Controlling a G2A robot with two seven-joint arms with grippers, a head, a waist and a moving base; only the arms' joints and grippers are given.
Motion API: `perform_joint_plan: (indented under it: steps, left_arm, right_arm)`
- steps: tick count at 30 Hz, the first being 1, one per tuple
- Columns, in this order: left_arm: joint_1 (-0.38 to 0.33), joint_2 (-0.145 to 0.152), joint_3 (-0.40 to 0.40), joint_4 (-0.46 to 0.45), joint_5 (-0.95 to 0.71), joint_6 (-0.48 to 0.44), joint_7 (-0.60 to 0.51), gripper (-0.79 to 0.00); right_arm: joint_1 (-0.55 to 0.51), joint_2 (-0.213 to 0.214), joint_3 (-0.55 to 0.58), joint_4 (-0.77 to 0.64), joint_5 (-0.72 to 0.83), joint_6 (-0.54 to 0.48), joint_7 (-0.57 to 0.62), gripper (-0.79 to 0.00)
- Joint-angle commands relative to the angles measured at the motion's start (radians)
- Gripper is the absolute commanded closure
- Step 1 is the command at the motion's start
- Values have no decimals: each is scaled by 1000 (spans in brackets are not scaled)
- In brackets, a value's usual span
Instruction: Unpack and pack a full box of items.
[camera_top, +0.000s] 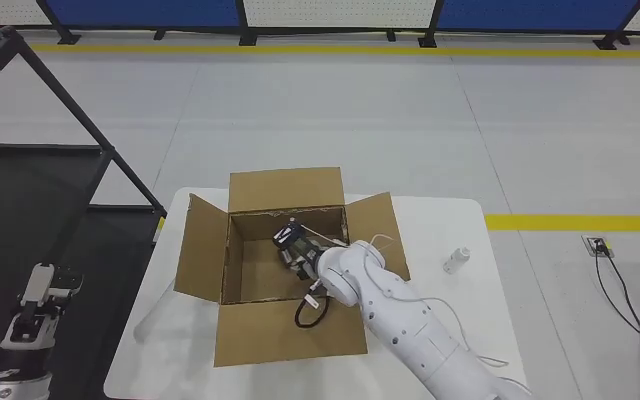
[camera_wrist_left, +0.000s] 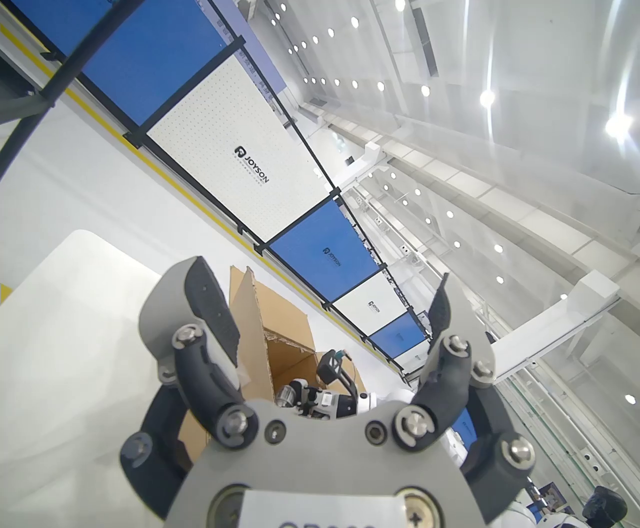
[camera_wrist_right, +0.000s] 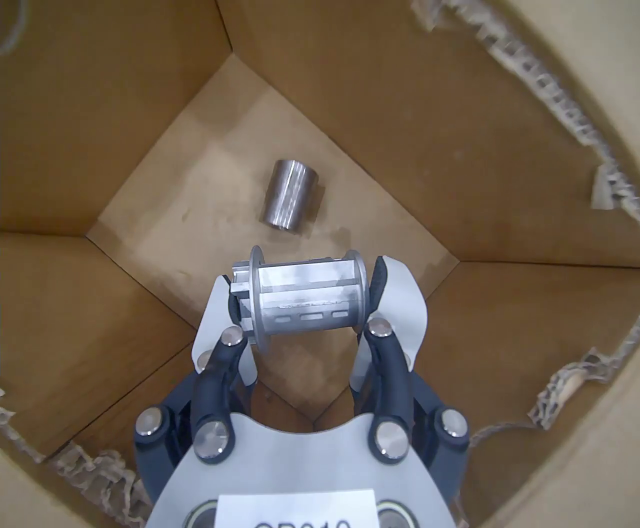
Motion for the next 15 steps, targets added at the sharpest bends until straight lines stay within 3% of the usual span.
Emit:
perform_joint_plan:
  steps: [1, 8, 9, 10, 13, 15]
  left_arm:
    - [0, 0, 0, 0, 0, 0, 0, -785]
    - [0, 0, 0, 0, 0, 0, 0, -785]
    - [0, 0, 0, 0, 0, 0, 0, -785]
    - [0, 0, 0, 0, 0, 0, 0, -785]
    - [0, 0, 0, 0, 0, 0, 0, -785]
    - [0, 0, 0, 0, 0, 0, 0, -785]
  right_arm:
    - [37, -20, -25, 81, 9, -9, 12, 0]
    - [109, -90, -91, 272, 45, -40, -24, 0]
    - [116, -99, -96, 292, 50, -41, -31, -83]
    - [123, -107, -100, 311, 56, -44, -38, -262]
    - [140, -129, -113, 365, 64, -54, -51, -357]
    - [149, -142, -117, 397, 69, -60, -62, -486]
